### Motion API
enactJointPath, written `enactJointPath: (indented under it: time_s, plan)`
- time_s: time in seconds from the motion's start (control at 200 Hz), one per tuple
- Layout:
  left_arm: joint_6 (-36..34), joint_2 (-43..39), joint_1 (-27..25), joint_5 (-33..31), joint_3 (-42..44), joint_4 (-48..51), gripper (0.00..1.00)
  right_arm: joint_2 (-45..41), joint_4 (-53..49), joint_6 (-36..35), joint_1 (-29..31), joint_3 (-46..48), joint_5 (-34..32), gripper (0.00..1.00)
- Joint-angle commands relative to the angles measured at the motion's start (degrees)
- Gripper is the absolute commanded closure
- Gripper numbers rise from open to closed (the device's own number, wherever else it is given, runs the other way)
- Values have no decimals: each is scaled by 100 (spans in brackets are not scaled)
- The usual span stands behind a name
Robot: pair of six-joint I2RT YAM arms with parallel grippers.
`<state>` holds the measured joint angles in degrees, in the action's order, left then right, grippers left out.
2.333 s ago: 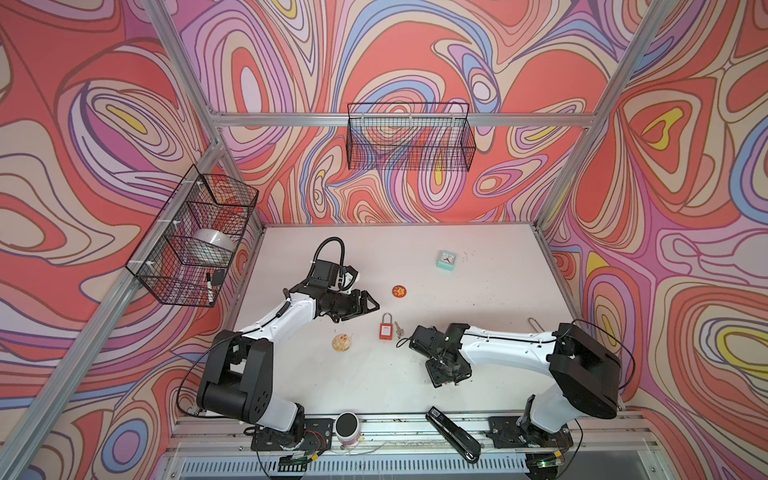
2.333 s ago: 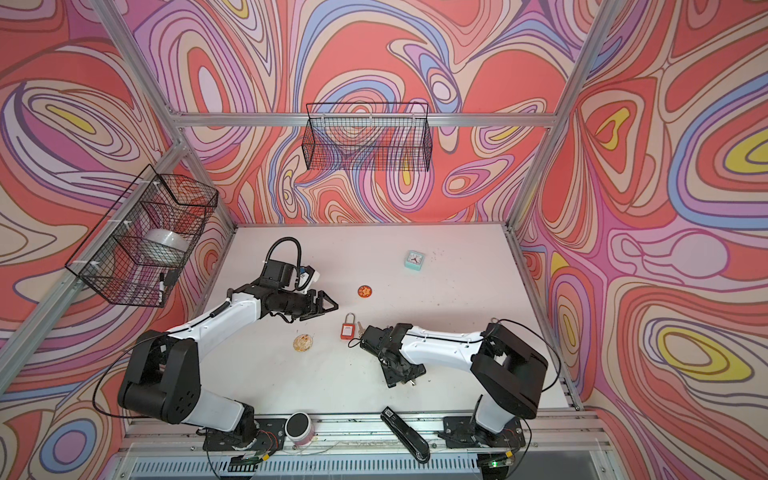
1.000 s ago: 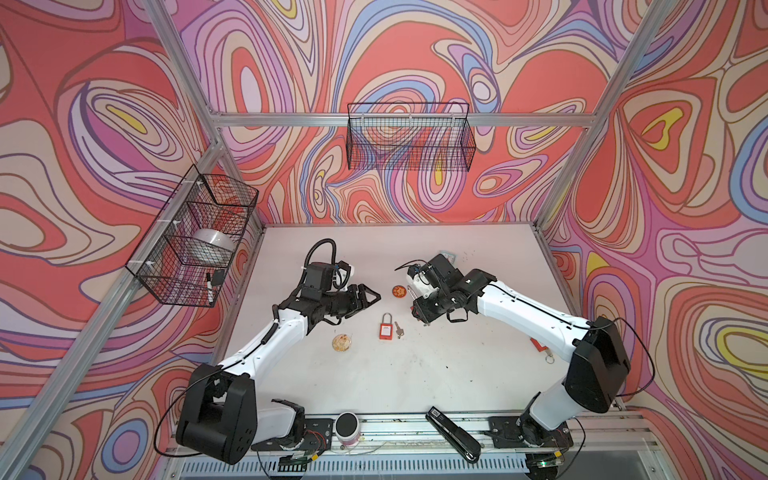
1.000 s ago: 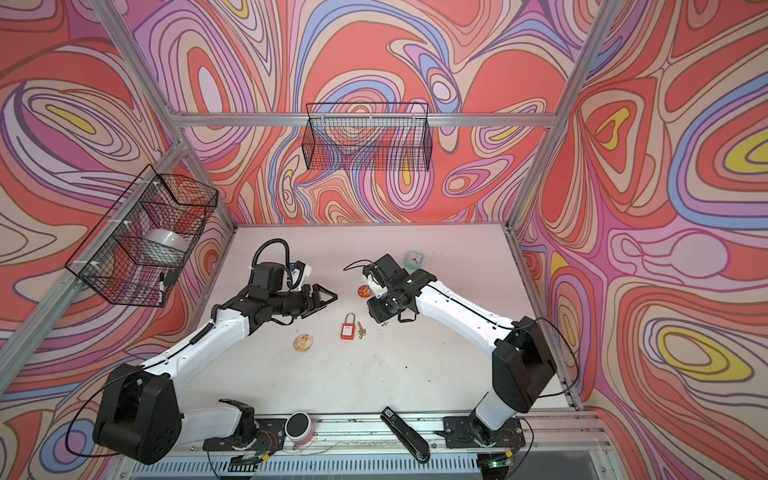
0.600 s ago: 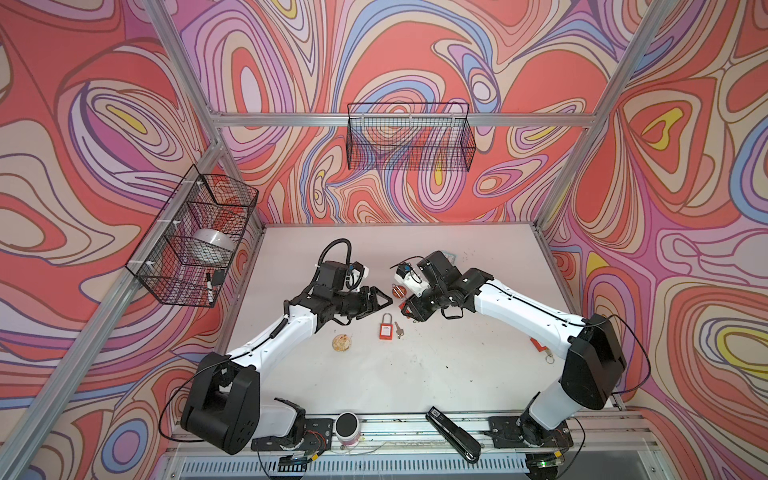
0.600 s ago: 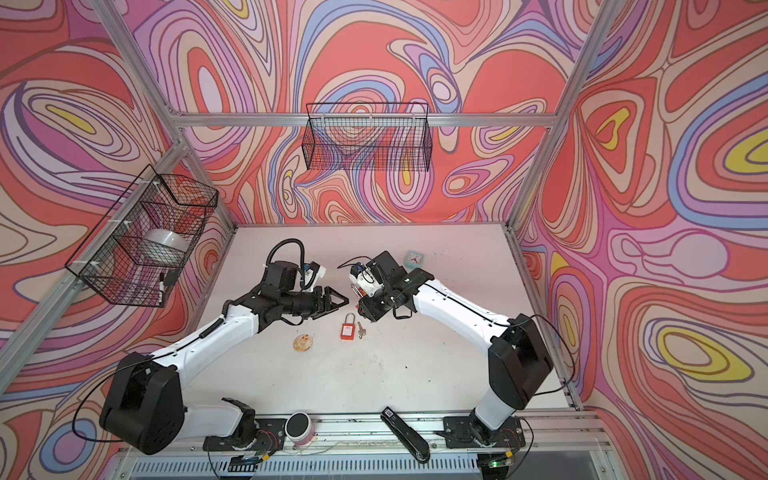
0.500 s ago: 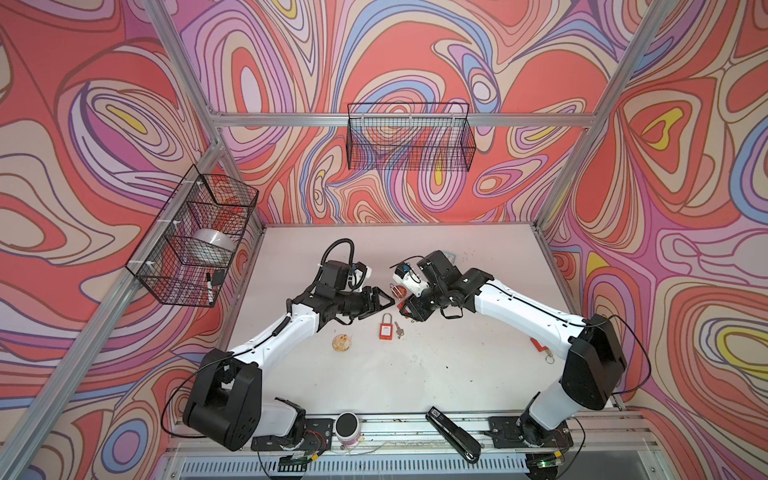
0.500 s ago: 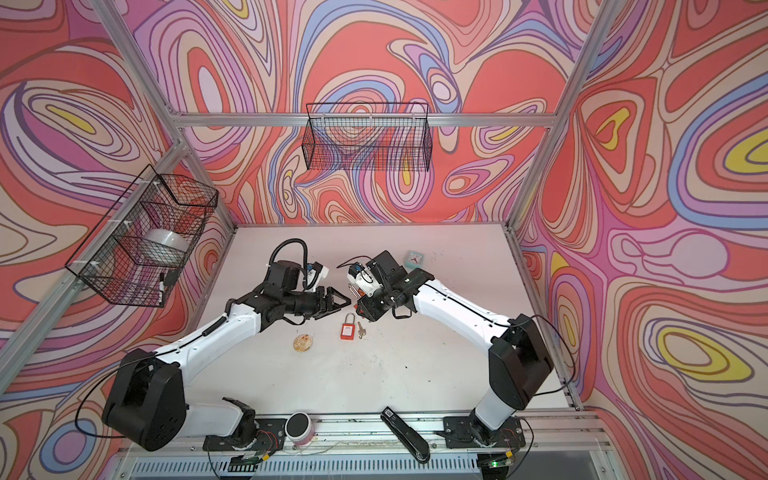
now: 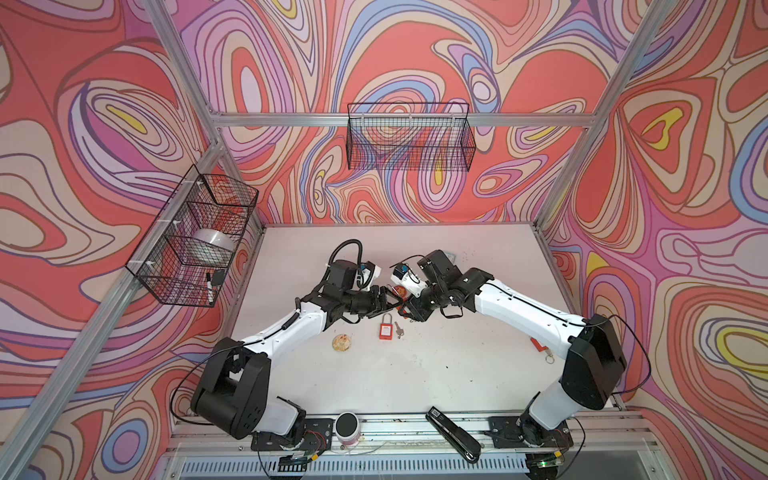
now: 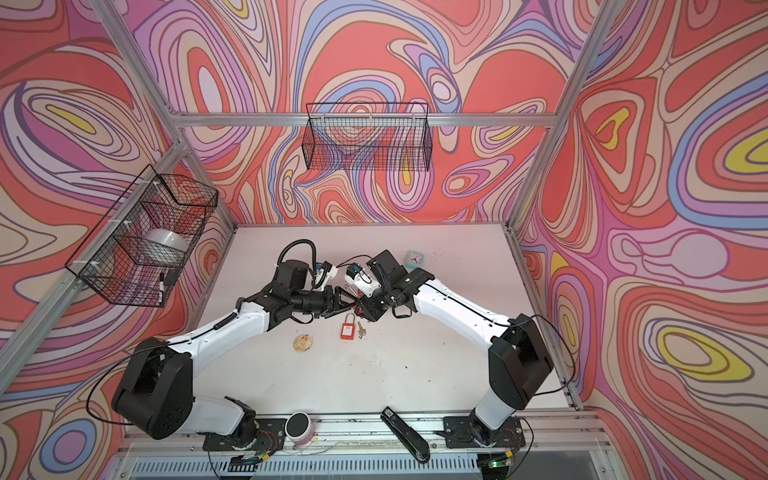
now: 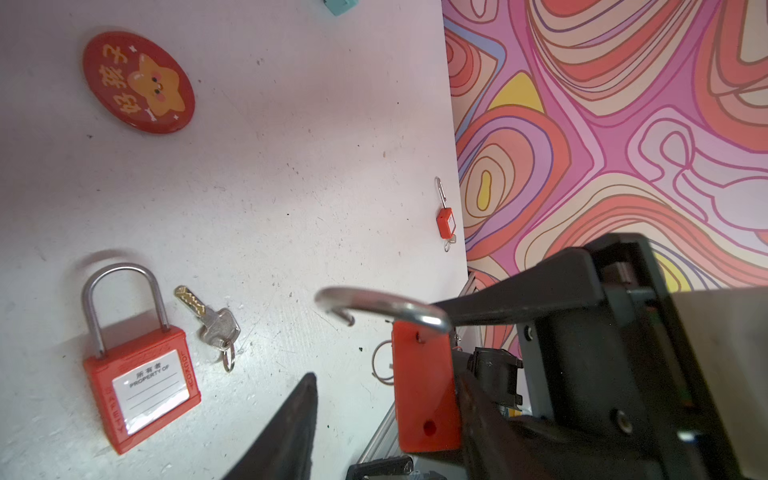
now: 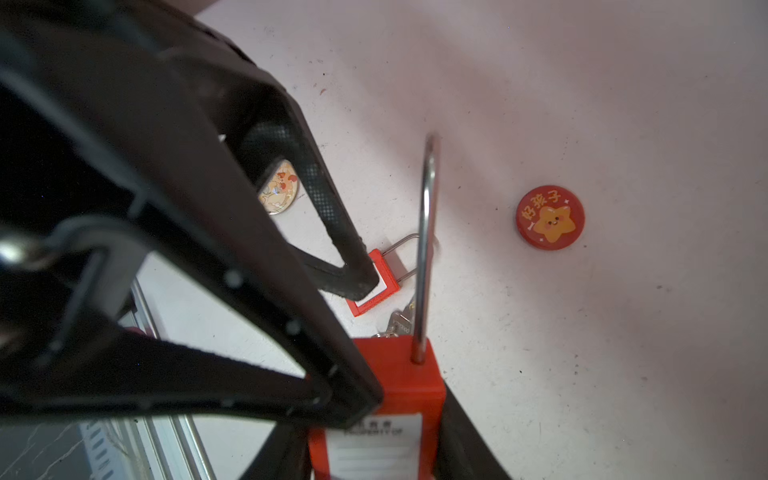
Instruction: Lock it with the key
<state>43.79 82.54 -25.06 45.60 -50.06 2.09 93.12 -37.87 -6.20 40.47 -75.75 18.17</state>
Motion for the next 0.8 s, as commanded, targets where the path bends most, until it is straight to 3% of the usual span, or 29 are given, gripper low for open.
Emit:
enactJointPath:
  time_s: [0.0, 0.391, 0.551, 0.666, 0.736, 0.791]
  plan:
    - [86, 117, -53, 78, -135, -189, 50, -50, 354, -177, 7, -109, 117, 80]
    - [301, 234, -131, -26, -34, -535, 76, -127, 761, -364, 5, 0, 24, 80]
    - [419, 246, -132, -107, 0, -707, 97, -192, 843, -369, 5, 120, -45, 76]
    - [485, 201, -135, -229, 8, -835, 100, -371, 1032, -243, 7, 323, -176, 64]
    - [557, 192, -127, -257, -1, -966, 100, -544, 1199, -166, -32, 511, -194, 46]
    - [622, 201, -125, -285, -23, -1089, 100, -699, 1374, -101, -91, 700, -147, 40]
